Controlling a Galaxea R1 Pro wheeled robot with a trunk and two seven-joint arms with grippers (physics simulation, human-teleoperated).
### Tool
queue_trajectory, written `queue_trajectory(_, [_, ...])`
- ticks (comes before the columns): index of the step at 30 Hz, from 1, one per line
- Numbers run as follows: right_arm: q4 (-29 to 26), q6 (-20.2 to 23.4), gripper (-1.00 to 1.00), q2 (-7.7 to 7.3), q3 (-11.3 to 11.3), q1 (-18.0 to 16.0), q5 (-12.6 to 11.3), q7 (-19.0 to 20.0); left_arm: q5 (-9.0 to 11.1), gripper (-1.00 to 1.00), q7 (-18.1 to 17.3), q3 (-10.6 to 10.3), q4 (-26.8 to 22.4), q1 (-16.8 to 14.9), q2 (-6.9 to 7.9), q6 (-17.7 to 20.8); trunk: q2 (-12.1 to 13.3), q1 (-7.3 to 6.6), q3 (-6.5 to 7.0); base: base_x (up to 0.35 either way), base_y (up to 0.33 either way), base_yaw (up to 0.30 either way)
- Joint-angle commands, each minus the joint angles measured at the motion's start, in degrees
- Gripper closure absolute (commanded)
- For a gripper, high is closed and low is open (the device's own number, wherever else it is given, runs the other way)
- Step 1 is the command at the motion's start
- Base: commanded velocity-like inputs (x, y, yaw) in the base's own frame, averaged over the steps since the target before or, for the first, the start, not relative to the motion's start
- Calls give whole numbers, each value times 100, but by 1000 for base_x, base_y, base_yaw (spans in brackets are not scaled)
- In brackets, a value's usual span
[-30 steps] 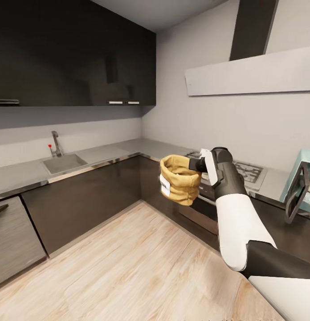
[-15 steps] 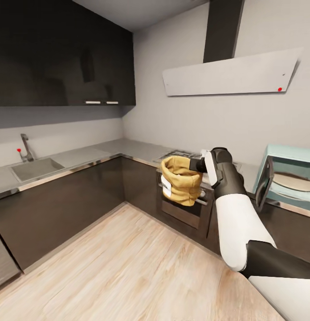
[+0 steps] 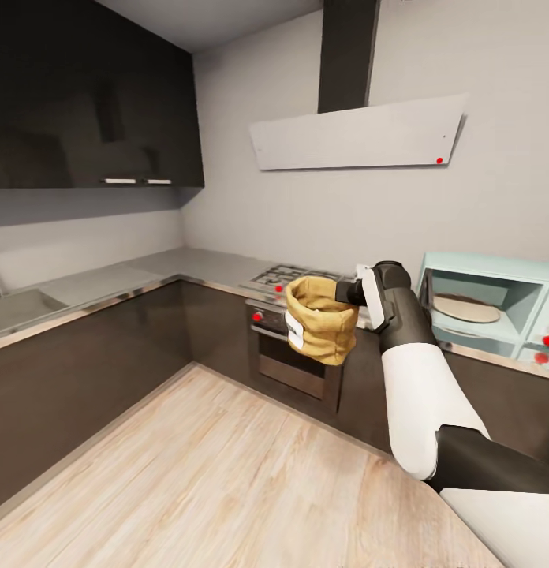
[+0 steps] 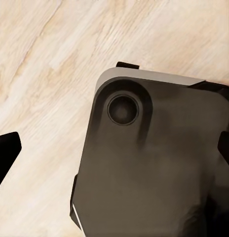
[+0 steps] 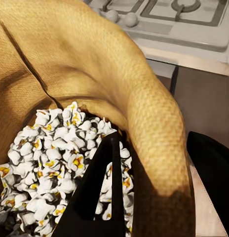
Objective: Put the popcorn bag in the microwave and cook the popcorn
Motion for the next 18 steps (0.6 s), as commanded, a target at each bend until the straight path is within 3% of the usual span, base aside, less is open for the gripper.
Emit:
queue_trajectory(1, [-3, 21, 100, 7, -17, -5, 34, 11, 36, -100, 5, 0, -2, -1, -2, -18, -4, 0, -7, 0, 0, -61])
queue_trajectory(11, [-3, 21, 100, 7, -17, -5, 46, 11, 44, -100, 11, 8, -2, -1, -5, -27, -4, 0, -7, -9, 0, -7])
queue_trajectory(18, [-30, 21, 100, 7, -17, -7, 52, 11, 53, -100, 28, 2, -2, -1, -19, -62, -4, 0, -7, -305, 0, 0])
